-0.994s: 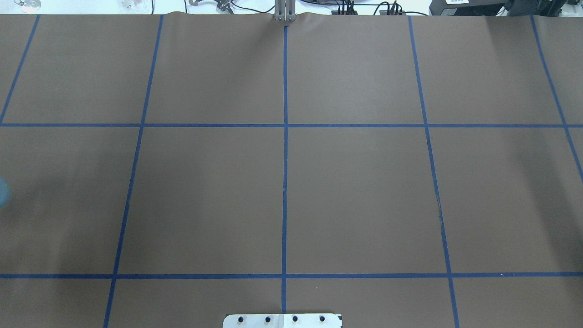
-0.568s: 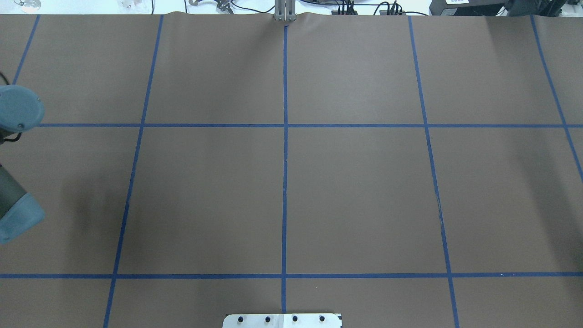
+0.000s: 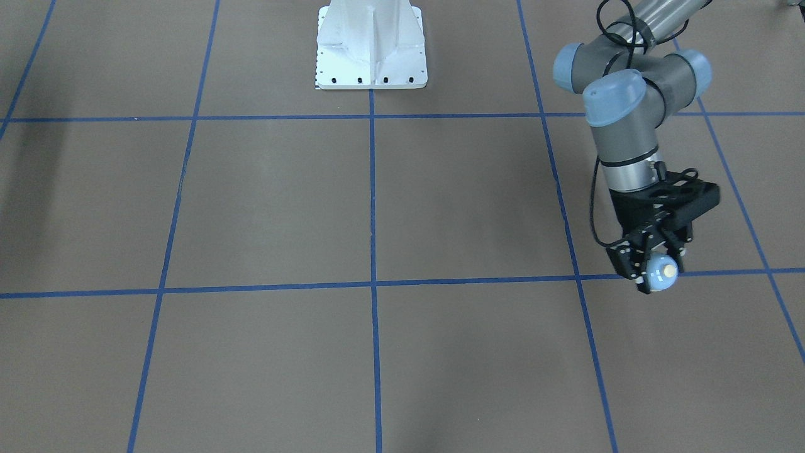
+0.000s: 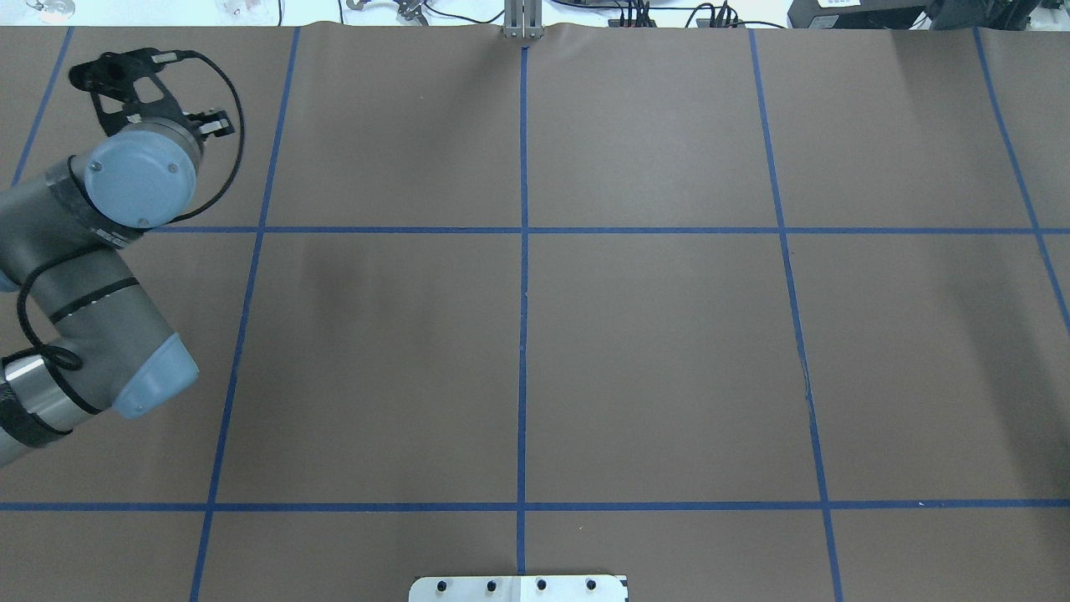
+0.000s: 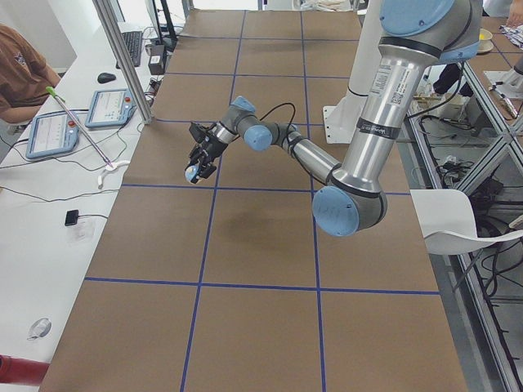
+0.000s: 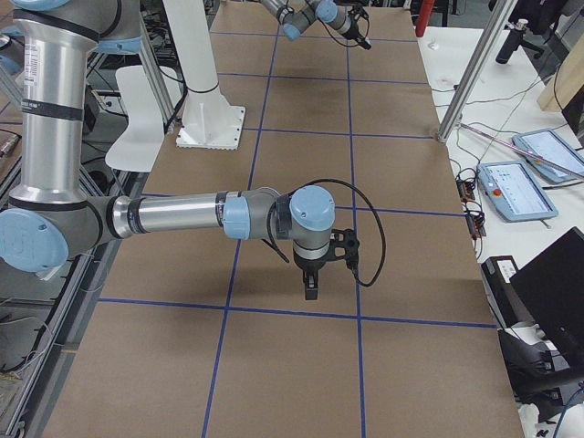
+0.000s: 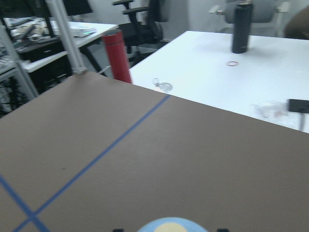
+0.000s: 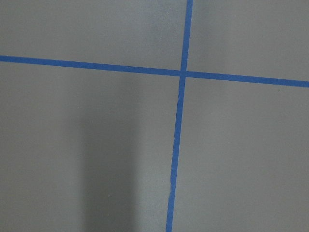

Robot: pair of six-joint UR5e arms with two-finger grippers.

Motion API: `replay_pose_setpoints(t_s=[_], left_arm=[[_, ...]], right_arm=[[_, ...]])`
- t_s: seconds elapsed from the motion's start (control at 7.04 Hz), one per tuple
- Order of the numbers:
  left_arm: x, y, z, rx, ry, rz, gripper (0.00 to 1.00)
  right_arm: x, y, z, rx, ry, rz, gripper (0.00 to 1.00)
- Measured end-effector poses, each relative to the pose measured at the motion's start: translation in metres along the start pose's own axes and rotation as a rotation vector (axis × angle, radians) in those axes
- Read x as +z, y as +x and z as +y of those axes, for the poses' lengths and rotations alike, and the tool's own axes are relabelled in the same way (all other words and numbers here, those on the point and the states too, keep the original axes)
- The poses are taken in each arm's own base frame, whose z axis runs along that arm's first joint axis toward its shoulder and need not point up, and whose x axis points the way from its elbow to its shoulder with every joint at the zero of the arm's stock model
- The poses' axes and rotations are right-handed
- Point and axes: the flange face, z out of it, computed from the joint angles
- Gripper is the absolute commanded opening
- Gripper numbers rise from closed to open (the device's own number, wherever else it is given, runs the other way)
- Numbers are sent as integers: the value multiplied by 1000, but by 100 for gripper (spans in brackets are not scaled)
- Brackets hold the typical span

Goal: Place and press bell with both arms
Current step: 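Move the left gripper with the bell toward the table centre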

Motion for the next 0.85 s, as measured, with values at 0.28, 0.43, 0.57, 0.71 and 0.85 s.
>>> replay_pose_setpoints(t_s=[0.28,0.43,0.57,0.71,0.85], left_arm=[[-23,67,43,148,12,262,0],[-32,94,59,184,28,369,0],[-41,125,73,195,35,452,0],[-51,159,86,198,33,505,0],[-64,186,100,202,27,538,0]], right_arm=[[0,0,1,3,-1,-4,100],[-1,-1,1,0,2,-5,100],[-2,-2,0,-2,4,-6,100],[-2,-3,0,-2,5,-9,100],[-2,-3,0,-1,4,-14,100]])
